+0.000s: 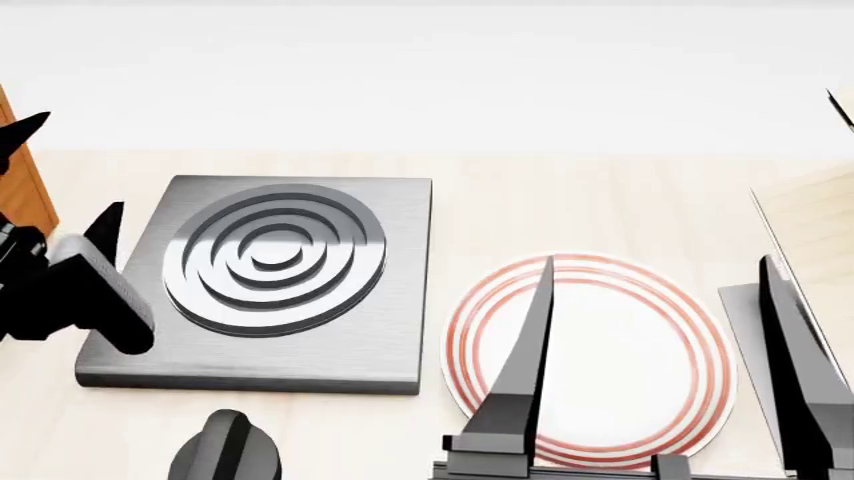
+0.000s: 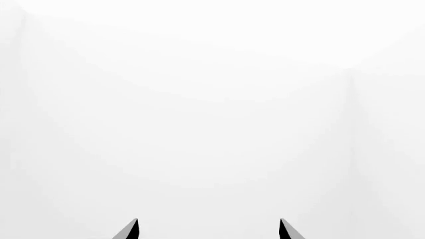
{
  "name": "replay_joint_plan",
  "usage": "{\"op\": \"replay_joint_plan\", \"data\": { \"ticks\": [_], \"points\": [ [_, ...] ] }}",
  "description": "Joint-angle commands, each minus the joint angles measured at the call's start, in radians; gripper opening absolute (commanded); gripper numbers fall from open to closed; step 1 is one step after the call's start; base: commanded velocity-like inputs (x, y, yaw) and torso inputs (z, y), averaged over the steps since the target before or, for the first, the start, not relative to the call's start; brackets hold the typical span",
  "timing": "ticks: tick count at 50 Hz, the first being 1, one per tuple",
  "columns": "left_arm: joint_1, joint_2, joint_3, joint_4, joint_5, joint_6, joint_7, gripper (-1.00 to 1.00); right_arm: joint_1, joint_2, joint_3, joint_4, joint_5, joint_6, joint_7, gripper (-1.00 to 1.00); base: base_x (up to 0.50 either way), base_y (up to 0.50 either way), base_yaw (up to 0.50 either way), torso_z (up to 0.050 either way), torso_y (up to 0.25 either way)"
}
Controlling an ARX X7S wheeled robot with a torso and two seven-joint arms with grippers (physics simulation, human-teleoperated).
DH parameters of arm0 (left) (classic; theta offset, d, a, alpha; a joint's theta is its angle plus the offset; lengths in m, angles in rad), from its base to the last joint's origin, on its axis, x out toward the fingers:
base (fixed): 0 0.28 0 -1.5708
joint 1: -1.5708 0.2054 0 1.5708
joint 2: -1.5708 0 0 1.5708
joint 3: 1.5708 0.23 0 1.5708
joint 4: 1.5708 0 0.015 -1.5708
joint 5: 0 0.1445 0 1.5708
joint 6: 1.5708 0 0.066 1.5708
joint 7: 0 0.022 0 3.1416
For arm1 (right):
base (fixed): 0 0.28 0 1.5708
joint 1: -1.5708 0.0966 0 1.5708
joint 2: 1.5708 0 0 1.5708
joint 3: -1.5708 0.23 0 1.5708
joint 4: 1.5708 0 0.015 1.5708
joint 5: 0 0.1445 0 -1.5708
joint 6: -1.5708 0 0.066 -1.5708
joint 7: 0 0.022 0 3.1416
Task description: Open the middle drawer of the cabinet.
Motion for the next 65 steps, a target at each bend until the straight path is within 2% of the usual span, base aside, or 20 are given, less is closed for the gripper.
{"op": "replay_joint_plan", "data": {
  "ticks": [1,27,45,53,65],
  "points": [
    [-0.052,0.010,0.049,-0.129,0.046,0.043,-0.015,1.00,-0.002,0.008,-0.004,-0.002,0.007,0.001,0.008,1.00,0.00,0.00,0.00,0.000,0.000],
    [-0.138,0.051,0.139,-0.402,0.126,0.169,-0.110,1.00,0.002,0.021,0.001,-0.005,0.029,0.007,0.020,1.00,0.00,0.00,0.00,0.000,0.000],
    [-0.245,0.134,0.196,-0.759,0.150,0.299,-0.239,1.00,0.000,0.030,-0.008,-0.003,0.033,0.005,0.034,1.00,0.00,0.00,0.00,0.000,0.000],
    [-0.248,0.137,0.247,-0.769,0.106,0.279,-0.250,1.00,0.002,0.034,-0.008,-0.005,0.037,0.008,0.039,1.00,0.00,0.00,0.00,0.000,0.000],
    [-0.254,0.132,0.390,-0.770,-0.004,0.231,-0.280,1.00,0.001,0.040,-0.010,-0.007,0.041,0.009,0.045,1.00,0.00,0.00,0.00,0.000,0.000]
  ]
}}
